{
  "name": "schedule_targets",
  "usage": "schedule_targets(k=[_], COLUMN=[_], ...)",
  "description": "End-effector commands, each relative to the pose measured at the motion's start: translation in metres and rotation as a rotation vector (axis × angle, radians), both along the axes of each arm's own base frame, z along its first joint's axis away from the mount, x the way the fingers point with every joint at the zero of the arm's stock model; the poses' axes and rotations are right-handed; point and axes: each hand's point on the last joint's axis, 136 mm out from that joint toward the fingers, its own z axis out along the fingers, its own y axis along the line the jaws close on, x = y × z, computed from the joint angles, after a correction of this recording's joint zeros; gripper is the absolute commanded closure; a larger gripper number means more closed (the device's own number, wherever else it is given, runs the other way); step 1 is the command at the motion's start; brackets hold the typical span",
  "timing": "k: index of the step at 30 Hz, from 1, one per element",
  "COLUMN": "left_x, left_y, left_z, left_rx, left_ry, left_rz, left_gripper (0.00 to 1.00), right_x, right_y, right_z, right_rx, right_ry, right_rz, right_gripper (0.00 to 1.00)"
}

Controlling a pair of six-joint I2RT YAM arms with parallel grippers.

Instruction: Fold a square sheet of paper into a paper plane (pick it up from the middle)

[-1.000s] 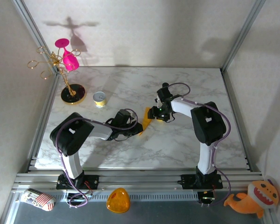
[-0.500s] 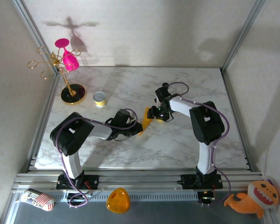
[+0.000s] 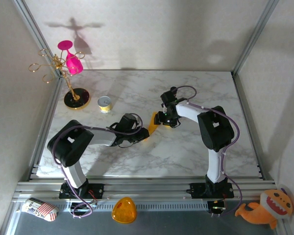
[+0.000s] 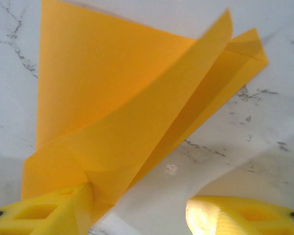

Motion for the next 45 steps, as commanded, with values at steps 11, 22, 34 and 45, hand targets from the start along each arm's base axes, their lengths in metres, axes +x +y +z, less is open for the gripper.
schedule_targets(k=[11, 22, 34, 45], left_x=[0.017, 0.019, 0.022, 0.020], left_y=[0.003, -0.033, -0.023, 0.000], left_z=[0.044, 0.045, 0.032, 0.024], left_rx=[0.024, 0.070, 0.155, 0.327], left_ry=[-0.104, -0.242, -0.260, -0.391], left_rz=[0.037, -0.101, -0.113, -0.193], left_gripper=[0.71, 0.74, 0.76, 0.69], right_x=[-0.032, -0.035, -0.036, -0.036], right_y=[-0.085, -0.085, -0.087, -0.087], right_z=[-0.120, -0.126, -0.126, -0.126], right_rx=[-0.388, -0.394, -0.403, -0.403], right_ry=[0.138, 0.167, 0.169, 0.170], right_rz=[-0.060, -0.062, -0.063, -0.060], right_gripper=[0.32, 0.30, 0.30, 0.30])
